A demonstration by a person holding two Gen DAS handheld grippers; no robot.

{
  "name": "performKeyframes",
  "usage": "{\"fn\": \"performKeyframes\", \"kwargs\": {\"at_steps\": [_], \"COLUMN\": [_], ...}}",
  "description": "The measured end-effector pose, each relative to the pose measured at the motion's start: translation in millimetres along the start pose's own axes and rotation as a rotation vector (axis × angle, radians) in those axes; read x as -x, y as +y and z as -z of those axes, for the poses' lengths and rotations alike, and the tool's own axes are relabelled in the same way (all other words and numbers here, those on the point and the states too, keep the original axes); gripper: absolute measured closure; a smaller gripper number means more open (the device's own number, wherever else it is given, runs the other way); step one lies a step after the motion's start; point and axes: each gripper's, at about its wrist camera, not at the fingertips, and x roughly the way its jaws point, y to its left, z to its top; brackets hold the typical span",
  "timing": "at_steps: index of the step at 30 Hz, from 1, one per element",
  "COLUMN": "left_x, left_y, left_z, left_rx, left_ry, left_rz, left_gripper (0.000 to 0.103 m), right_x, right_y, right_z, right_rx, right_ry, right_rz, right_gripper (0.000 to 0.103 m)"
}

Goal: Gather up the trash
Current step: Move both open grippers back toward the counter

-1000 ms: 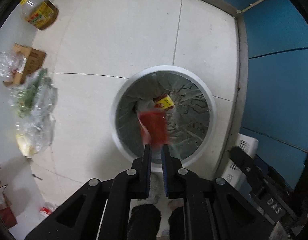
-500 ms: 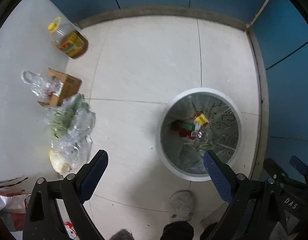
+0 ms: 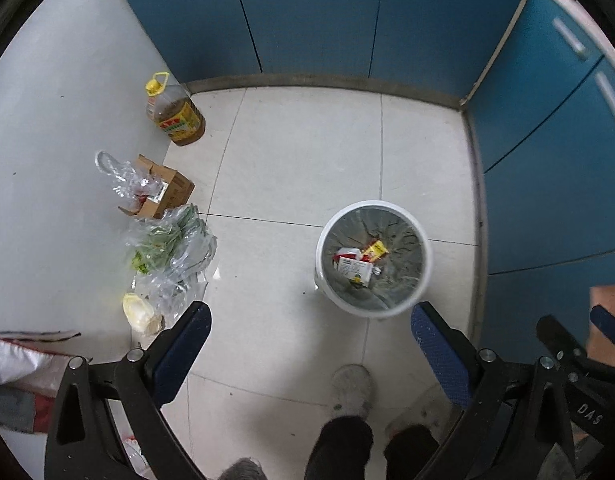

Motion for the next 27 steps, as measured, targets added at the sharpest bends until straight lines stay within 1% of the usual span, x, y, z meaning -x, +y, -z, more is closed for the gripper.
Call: {"fn": "performKeyframes", "kwargs": {"at_steps": [1,4,11,15,19,22,25,26,27], "left_x": [18,59,156,203,250,278,308,319,325], "left_y": [2,6,7,4,0,-5,-19,-30,-38], "left_z": [5,16,36,41,46,47,44,41,39], "left_rx": [-0.001,0.0,-0.006,-0.022,-0.043,-0.063,-0.095,-0.108,-0.116], "left_ry": [-0.007,-0.018,-0.061,-0.098,-0.159,-0.215,-0.305,-0.352,-0.377], "left_rz": [0.006,0.024,0.073,0.114,0.131,0.106,0.015,-0.015,-0.024], "left_gripper": [0.001,0.001,0.001,0.001,0.001,0.001,0.001,0.001,0.001], "right_x": [15,83,202,250,297,329,358,365,373], "right_y": [2,5,4,2,-5,-16,-40,-48,-62], "right_z": [2,9,29,40,48,54,61,62,64], "right_rx": [0.003,0.024,0.027,0.016,-0.001,-0.03,-0.108,-0.131,-0.166], "right_ry": [-0.011,-0.062,-0.133,-0.163,-0.202,-0.235,-0.266,-0.272,-0.281], "right_rz": [-0.002,0.002,-0.013,-0.024,-0.047,-0.084,-0.15,-0.165,-0.186], "right_gripper": [0.0,0.0,0.0,0.0,0.0,0.0,0.0,0.0,0.0]}}
